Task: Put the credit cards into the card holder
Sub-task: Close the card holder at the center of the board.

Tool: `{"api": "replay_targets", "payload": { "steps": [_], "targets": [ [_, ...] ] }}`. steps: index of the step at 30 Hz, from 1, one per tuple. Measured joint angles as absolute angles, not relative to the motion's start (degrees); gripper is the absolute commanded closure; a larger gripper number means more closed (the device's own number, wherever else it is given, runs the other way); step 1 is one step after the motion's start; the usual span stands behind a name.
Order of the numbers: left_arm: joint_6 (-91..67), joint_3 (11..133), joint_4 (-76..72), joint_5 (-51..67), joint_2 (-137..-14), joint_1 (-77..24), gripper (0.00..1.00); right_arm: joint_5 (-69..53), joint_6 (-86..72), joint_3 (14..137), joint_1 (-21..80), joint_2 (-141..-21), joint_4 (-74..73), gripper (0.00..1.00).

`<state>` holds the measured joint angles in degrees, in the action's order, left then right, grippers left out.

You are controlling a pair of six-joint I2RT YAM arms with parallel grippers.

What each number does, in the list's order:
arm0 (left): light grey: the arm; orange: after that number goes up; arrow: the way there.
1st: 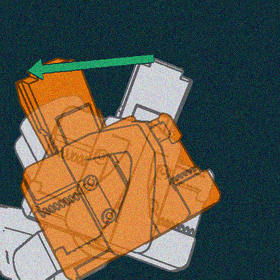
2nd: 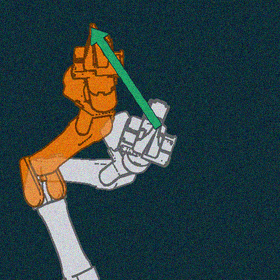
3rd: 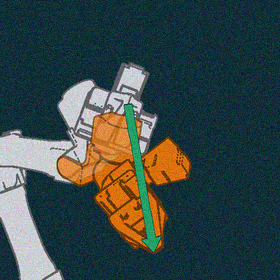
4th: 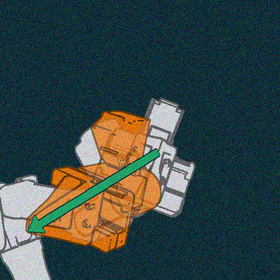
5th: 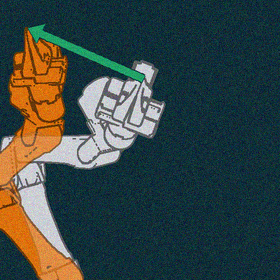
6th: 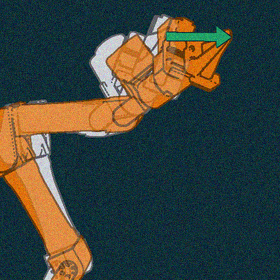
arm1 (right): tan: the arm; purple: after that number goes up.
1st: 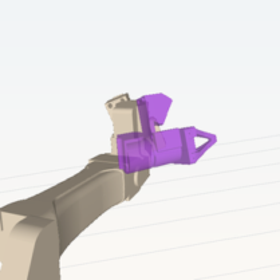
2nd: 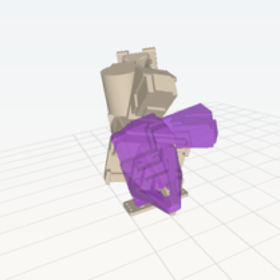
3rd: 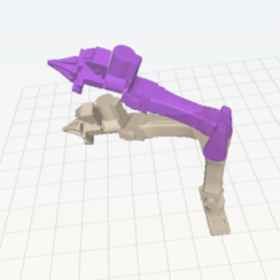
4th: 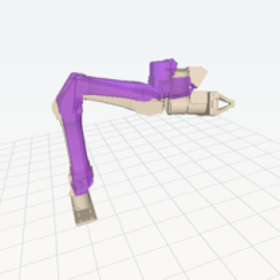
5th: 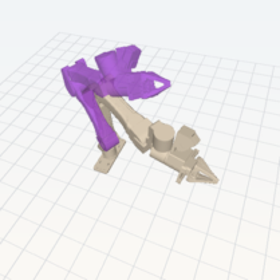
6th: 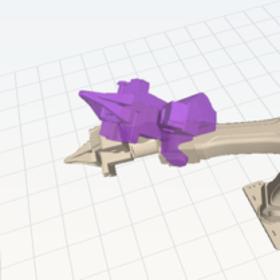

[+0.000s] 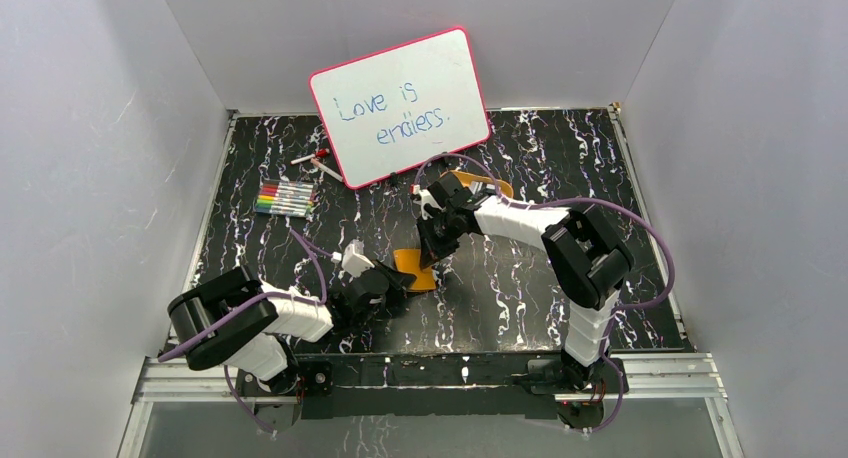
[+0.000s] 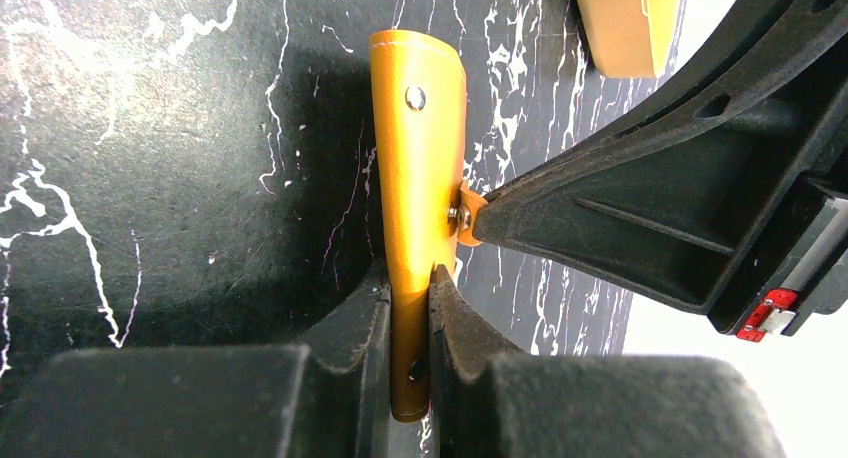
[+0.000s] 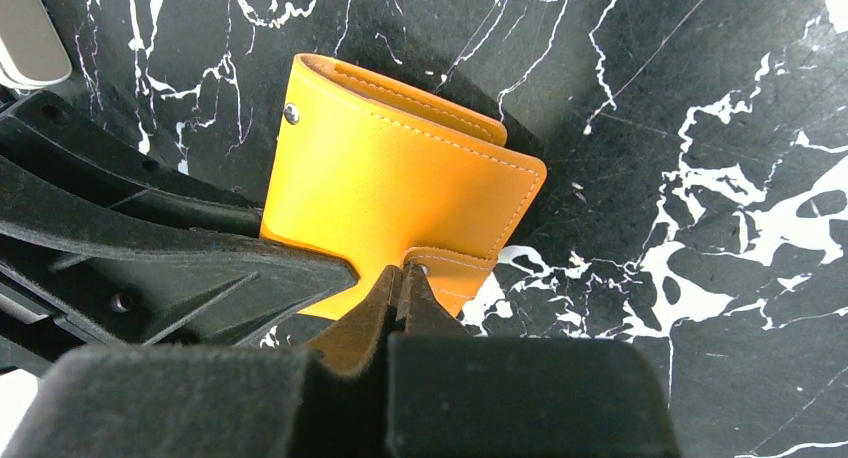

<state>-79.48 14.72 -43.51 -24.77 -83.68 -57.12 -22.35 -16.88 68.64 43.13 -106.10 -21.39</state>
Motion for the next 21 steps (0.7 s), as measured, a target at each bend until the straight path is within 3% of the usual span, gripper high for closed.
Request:
{"api": "replay_targets", "payload": {
  "steps": [21],
  "targets": [
    [-79.5, 14.4, -43.7, -25.5, -83.7, -57.1, 1.00, -23.3, -17.8, 71.1, 43.1, -108.4, -22.9, 1.00]
  ]
}}
